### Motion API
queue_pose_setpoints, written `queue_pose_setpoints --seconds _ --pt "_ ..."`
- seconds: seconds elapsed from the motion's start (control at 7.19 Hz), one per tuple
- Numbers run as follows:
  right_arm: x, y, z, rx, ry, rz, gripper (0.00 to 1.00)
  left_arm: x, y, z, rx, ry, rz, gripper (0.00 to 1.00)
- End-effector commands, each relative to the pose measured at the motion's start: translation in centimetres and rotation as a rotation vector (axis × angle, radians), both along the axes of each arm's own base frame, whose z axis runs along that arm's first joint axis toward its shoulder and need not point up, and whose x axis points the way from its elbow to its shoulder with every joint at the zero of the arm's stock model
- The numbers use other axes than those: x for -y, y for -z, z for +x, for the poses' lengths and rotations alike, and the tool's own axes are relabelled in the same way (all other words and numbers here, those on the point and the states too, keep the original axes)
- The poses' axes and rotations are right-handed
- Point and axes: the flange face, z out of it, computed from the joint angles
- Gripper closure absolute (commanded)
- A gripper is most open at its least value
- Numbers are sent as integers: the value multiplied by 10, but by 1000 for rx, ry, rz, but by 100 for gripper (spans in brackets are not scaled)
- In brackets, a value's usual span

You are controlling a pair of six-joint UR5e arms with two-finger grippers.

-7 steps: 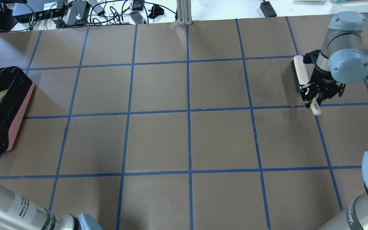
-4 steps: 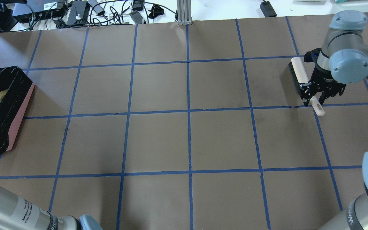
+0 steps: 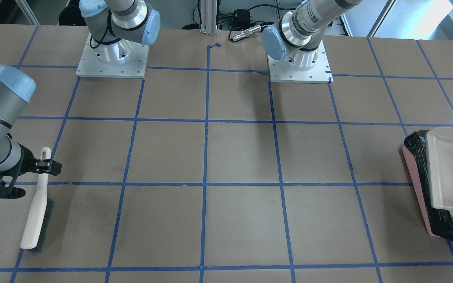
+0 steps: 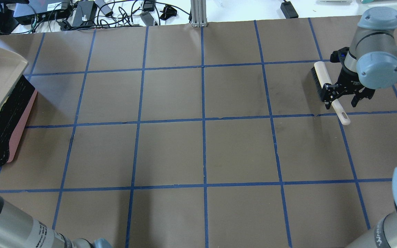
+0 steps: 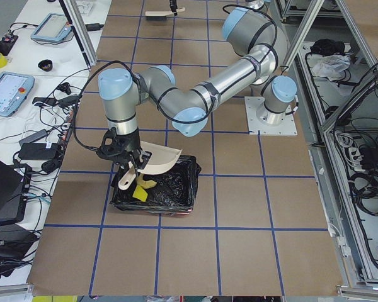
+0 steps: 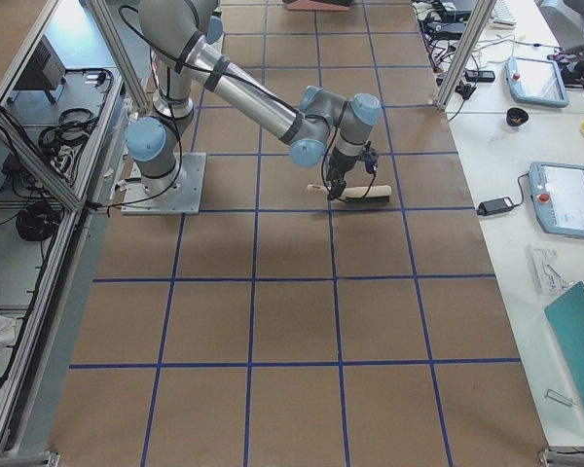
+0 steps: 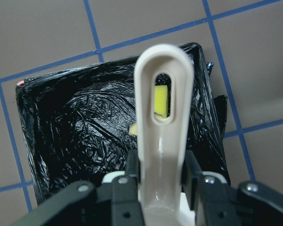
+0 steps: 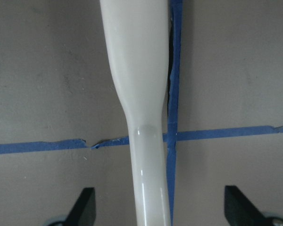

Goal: Sweep and dump trash into bin
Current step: 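Bring the dustpan back onto the table while the right gripper releases the brush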

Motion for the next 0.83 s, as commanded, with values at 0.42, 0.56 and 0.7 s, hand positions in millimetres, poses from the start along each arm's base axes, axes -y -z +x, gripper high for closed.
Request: queue_pose_setpoints --seconds 0.42,0.56,0.7 --pt "-32 -93 19 5 -6 -70 0 58 75 -106 -70 -36 29 100" --pt "-41 -107 28 58 12 -74 0 68 90 -121 -76 -58 38 100" --pt "-51 -127 32 60 11 -82 0 80 103 -142 -76 -74 32 100"
